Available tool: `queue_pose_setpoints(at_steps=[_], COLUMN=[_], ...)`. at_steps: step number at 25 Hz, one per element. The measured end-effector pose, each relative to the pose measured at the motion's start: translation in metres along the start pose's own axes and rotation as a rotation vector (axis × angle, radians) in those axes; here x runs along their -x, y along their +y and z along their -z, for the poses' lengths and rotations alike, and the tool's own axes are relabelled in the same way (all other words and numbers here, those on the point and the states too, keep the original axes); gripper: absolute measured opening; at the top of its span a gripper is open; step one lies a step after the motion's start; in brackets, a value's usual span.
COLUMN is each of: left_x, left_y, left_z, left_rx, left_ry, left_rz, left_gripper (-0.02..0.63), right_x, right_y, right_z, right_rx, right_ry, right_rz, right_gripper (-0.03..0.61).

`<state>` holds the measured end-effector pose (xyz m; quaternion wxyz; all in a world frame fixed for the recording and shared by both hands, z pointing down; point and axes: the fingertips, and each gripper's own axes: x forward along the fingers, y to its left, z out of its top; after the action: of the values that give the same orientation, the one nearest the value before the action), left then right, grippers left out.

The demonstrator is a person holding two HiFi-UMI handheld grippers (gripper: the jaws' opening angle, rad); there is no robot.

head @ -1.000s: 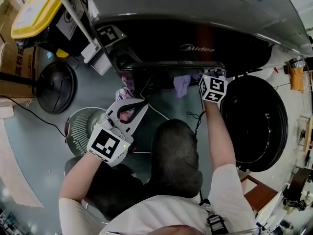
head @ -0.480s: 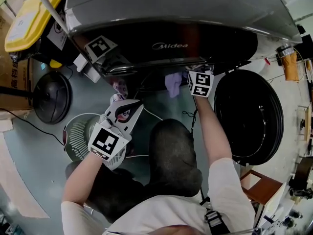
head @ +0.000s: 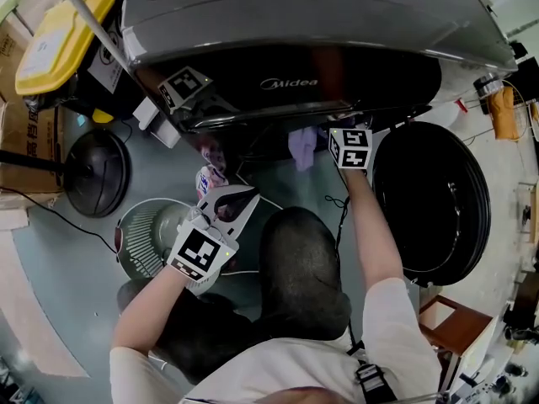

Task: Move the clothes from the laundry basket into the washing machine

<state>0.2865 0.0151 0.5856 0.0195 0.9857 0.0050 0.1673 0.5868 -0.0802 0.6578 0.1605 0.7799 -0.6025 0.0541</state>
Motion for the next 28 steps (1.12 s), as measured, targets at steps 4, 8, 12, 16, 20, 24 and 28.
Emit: queue_pose_setpoints(at_steps=[4,8,12,16,20,24,28], left_x=[0.001,0.001,0.000,-0.001,0.001,0.002,0.001], left_y=[0.001,-0.001,-0.005,-0.005,-0.004,-0.004,-0.003], left_z=[-0.003,-0.001,0.000,-0.001,0.000,0.000,0.000], left_rx=[0.005,0.008,0.003,0.002,0.003,0.005,0.006], left_ry=[-0.005,0.000,0.007,0.005,0.008,0.009,0.006], left_rz=[0.002,0.007,0.016,0.017,0.010,0.004,0.005], left_gripper=[0.006,0.006,0.005,0.006,0.006,0.006,0.006], right_x=[0.017,0.028,0.034,0.036,0.036,0.032,0.030], right_y=[0.002,0.015,0.036,0.057,0.066,0.064,0.056], right_z=[0.016,0.030,0.046,0.066,0.079,0.089,0.101], right_rx=[-0.006,-0.018,-0.037,-0.050,-0.056,-0.051,-0.053], right_ry=[0.028,0.045,0.073,0.104,0.131,0.156,0.190], right_rz=[-0.011,-0.038,-0.090,-0.135,-0.151,-0.142,-0.118], right_gripper=[0.471,0.476,0.486,0.504,0.508,0.508,0.506])
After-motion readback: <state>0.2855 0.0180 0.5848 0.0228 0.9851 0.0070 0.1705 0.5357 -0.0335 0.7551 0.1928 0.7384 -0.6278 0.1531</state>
